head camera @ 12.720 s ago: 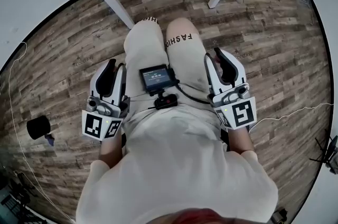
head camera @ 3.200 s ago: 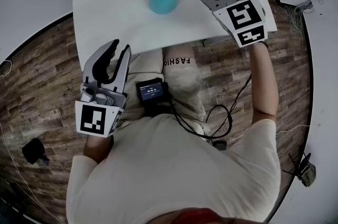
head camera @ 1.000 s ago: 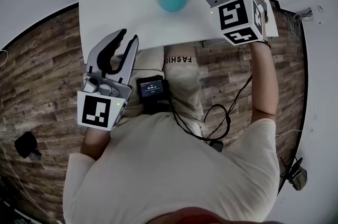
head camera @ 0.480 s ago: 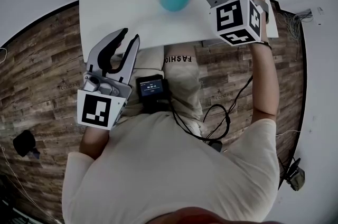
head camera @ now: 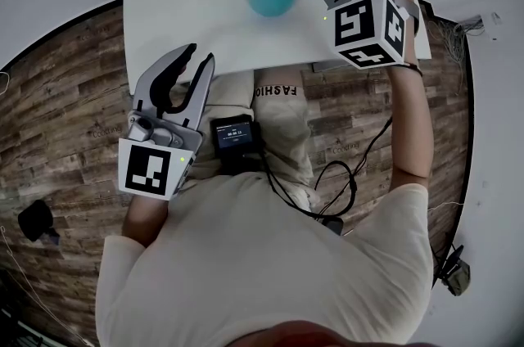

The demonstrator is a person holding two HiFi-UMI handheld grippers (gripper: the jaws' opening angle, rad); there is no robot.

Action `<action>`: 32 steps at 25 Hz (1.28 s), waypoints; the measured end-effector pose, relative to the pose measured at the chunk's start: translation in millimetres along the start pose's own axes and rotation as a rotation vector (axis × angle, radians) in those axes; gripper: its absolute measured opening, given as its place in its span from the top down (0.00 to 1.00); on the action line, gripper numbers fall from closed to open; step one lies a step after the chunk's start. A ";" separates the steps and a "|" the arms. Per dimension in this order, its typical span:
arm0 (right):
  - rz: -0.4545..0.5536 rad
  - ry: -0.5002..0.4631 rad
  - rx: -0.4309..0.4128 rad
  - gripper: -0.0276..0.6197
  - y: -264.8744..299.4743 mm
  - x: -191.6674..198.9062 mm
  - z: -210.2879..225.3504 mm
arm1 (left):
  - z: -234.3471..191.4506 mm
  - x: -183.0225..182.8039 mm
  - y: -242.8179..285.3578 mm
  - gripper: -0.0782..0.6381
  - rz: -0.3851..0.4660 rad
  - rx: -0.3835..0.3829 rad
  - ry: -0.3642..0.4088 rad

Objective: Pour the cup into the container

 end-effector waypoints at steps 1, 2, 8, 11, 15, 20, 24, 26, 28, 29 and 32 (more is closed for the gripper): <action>-0.001 -0.002 0.001 0.38 0.0 -0.1 0.5 | 0.4 0.2 -0.2 0.75 -0.002 0.000 -0.003; -0.002 -0.003 0.003 0.38 0.1 -0.3 1.0 | 0.6 0.3 -0.3 0.75 -0.004 0.000 -0.005; -0.007 -0.019 0.016 0.38 1.4 -3.1 4.6 | -0.6 0.7 -2.1 0.75 -0.004 -0.002 -0.007; -0.007 -0.025 0.022 0.38 1.0 -4.1 5.3 | -0.4 1.7 -3.1 0.75 -0.003 -0.003 -0.007; -0.006 -0.034 0.028 0.38 0.4 -7.6 7.7 | -2.1 1.5 -4.1 0.75 -0.005 -0.004 -0.008; -0.004 -0.042 0.036 0.38 -2.2 -10.1 8.6 | -0.4 2.7 -4.8 0.75 -0.006 0.005 0.000; -0.004 -0.046 0.040 0.38 -3.2 -11.3 8.6 | -0.8 3.4 -5.6 0.75 -0.015 0.005 0.014; -0.006 -0.049 0.043 0.38 -3.3 -12.1 9.1 | -1.0 3.6 -6.5 0.75 -0.015 0.004 0.007; -0.007 -0.053 0.046 0.38 -3.7 -13.0 9.7 | -0.5 3.8 -7.3 0.75 -0.014 0.005 -0.009; -0.007 -0.055 0.047 0.38 -3.9 -13.5 9.9 | -0.5 4.0 -7.7 0.75 -0.014 0.005 -0.012; -0.007 -0.059 0.051 0.38 -4.7 -14.9 10.5 | -0.4 5.2 -8.9 0.75 -0.014 0.006 -0.011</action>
Point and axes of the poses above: the fingertips, and each gripper's own axes: y forward along the fingers, z to its right, x out of its underside, the point moved 4 cm from there along -y, backward along the fingers, and after that the axes turned 5 degrees about y, right-handed, at the moved point
